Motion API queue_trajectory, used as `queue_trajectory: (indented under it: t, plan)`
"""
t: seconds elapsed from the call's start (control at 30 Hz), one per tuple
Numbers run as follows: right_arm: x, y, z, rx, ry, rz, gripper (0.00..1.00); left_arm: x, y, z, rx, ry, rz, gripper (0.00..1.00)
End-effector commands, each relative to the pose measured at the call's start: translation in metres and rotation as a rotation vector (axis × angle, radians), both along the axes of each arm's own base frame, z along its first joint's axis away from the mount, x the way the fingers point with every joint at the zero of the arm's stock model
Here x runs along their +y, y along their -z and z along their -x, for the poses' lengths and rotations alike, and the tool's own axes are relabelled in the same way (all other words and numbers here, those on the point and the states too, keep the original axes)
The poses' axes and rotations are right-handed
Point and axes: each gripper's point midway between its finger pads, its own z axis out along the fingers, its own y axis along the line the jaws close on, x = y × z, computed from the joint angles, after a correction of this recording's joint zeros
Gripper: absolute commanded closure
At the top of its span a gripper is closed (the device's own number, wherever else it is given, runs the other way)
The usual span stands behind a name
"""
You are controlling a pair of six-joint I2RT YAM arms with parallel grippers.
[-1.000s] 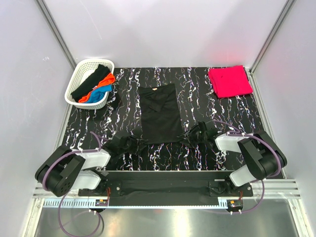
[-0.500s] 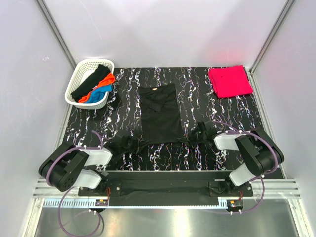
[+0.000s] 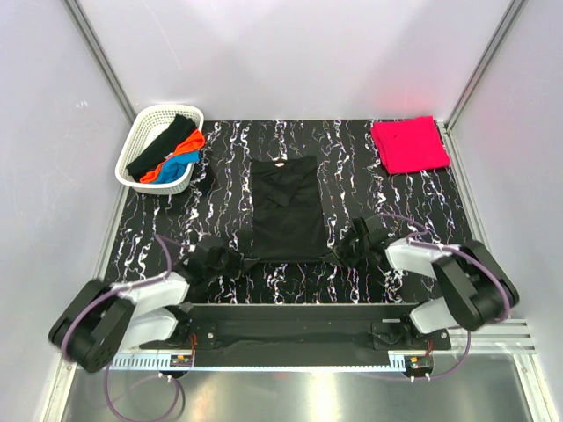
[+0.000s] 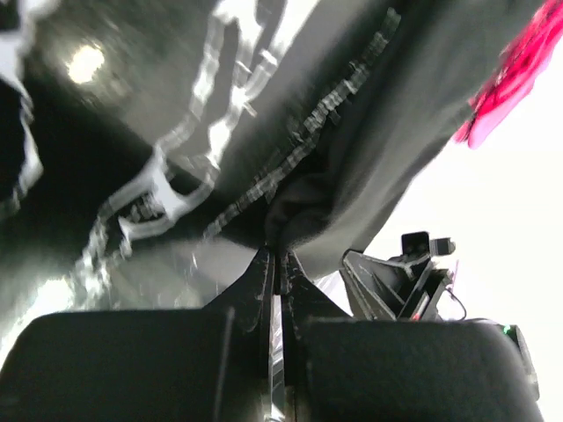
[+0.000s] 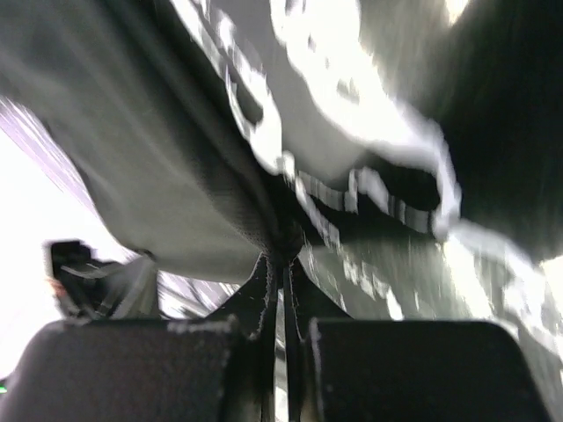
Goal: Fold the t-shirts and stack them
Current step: Fold the tshirt
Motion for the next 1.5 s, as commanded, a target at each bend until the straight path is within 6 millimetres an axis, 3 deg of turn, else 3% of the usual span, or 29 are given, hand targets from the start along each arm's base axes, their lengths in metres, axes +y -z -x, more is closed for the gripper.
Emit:
queue_trajectory:
  t: [0.0,0.1,0.23,0.3,0.37,0.7,0.8,0.97,1.23,1.33,1.43,1.47]
  plan:
    - [-0.004,-0.003,0.037,0.021,-0.127,0.064,1.0,0.01,-0.006,0.015,-0.034,0.1,-0.109,1.0]
    - [0.008,-0.01,0.054,0.02,-0.19,0.057,1.0,0.012,-0.019,0.027,-0.072,0.123,-0.075,1.0]
    - [0.033,-0.012,0.1,0.041,-0.274,0.05,1.0,0.015,-0.032,0.049,-0.095,0.16,-0.022,1.0]
    - [0.04,-0.023,0.111,0.026,-0.264,0.028,1.0,0.017,-0.033,0.06,-0.082,0.179,-0.021,1.0]
    - [0.043,-0.029,0.126,0.004,-0.284,0.036,1.0,0.019,-0.047,0.064,-0.129,0.184,-0.002,1.0]
    - [0.067,-0.067,0.159,-0.014,-0.295,-0.038,1.0,0.032,-0.072,0.11,-0.126,0.269,0.022,1.0]
    - [0.076,-0.068,0.173,0.001,-0.329,-0.036,1.0,0.039,-0.082,0.116,-0.136,0.268,0.007,1.0]
    - [0.09,-0.077,0.183,-0.01,-0.35,-0.043,1.0,0.047,-0.099,0.125,-0.174,0.272,-0.005,1.0]
    - [0.088,-0.086,0.186,-0.014,-0.336,-0.078,1.0,0.054,-0.105,0.133,-0.175,0.262,-0.009,1.0]
    - [0.083,-0.095,0.182,-0.026,-0.312,-0.1,1.0,0.052,-0.111,0.126,-0.182,0.255,-0.023,1.0]
    - [0.073,-0.096,0.172,-0.033,-0.292,-0.09,1.0,0.039,-0.125,0.11,-0.201,0.261,0.008,1.0]
    - [0.07,-0.095,0.162,-0.036,-0.279,-0.086,1.0,0.033,-0.138,0.101,-0.25,0.26,0.025,1.0]
